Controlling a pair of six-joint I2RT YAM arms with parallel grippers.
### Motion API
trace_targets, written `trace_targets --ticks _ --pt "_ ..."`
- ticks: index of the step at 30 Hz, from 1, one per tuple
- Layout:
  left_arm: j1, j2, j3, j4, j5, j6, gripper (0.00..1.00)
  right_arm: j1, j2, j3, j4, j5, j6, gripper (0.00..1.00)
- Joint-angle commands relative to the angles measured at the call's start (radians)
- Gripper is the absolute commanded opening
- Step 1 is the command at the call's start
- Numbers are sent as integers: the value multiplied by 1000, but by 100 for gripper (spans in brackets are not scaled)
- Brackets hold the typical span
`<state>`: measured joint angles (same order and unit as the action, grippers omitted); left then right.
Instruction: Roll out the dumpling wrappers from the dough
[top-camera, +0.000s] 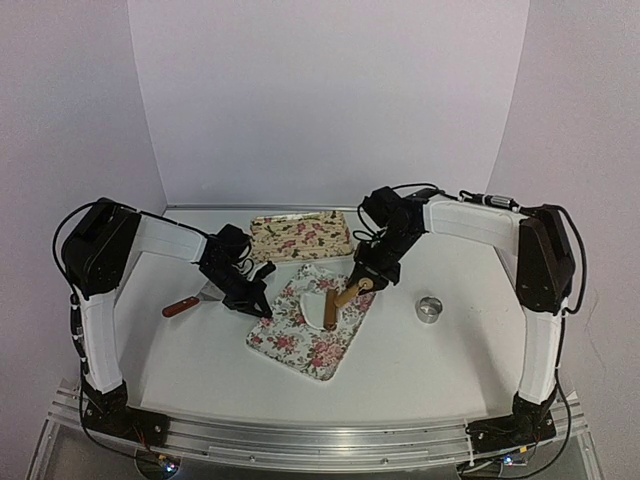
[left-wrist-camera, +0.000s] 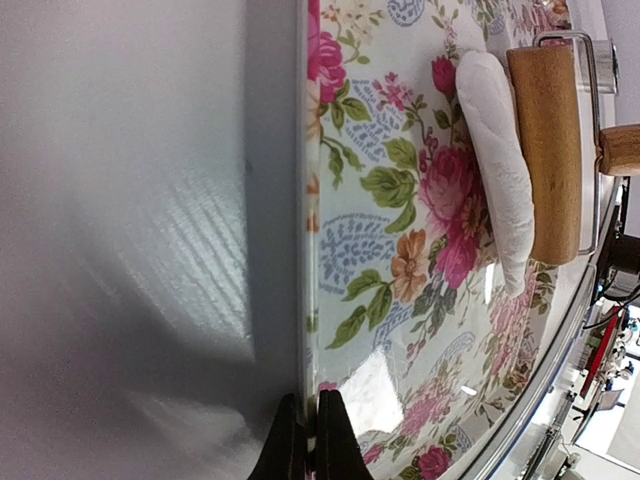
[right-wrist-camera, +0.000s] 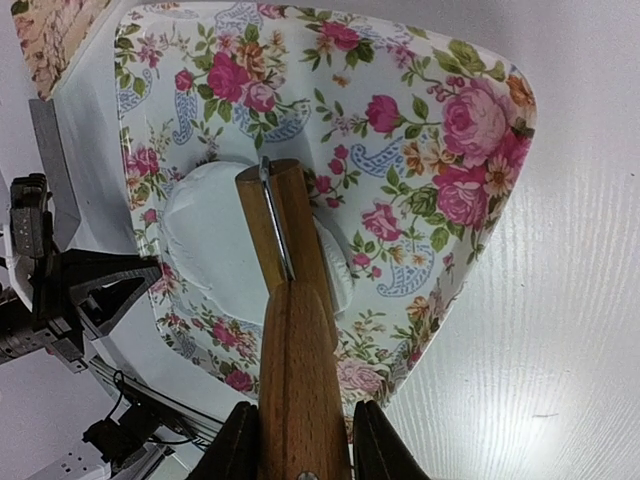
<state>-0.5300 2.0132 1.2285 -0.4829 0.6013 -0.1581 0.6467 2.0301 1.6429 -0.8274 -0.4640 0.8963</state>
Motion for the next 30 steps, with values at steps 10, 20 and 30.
trace_targets --ticks 10,20,30 --pt "9 -18 -24 -3 -39 -3 0 117 294 74 -182 192 22 0" --pt "45 -40 -62 -12 -82 -18 0 76 175 -106 -185 248 42 0" --pt "60 -48 -64 1 -78 -20 0 10 66 -316 -183 269 18 0"
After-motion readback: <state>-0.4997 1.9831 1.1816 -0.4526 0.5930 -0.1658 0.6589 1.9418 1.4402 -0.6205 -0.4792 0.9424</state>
